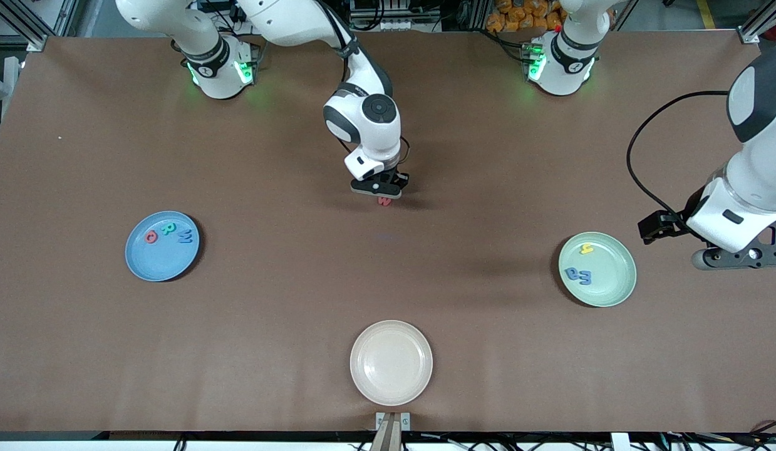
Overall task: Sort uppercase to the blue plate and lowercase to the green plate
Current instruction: 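Close the right gripper on the yellow foam H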
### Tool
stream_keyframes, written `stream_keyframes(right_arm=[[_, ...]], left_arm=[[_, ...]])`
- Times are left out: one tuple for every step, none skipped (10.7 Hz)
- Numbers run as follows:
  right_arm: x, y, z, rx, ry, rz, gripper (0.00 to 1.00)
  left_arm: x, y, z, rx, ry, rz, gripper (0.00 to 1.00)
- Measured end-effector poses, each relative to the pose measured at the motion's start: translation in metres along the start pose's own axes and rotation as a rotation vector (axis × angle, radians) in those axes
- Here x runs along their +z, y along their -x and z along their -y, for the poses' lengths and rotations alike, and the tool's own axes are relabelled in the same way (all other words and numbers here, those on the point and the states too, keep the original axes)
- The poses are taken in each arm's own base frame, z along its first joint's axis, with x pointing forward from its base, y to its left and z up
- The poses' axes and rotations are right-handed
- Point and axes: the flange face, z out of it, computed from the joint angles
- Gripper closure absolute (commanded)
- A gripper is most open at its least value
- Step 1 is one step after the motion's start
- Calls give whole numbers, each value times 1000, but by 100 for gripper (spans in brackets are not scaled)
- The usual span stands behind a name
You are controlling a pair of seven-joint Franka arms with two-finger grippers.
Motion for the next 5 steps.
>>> stream_keyframes(right_arm=[[0, 0, 0, 0, 0, 0, 72], [0, 0, 0, 0, 0, 0, 72], [0, 0, 0, 0, 0, 0, 72], [0, 0, 0, 0, 0, 0, 72], [0, 0, 0, 0, 0, 0, 73]], left_arm=[[1, 0, -1, 1, 0, 2, 0], [1, 0, -1, 2, 0, 3, 0], [1, 0, -1, 2, 0, 3, 0], [1, 0, -2, 2, 0, 3, 0], [1, 1, -2, 3, 0, 3, 0]])
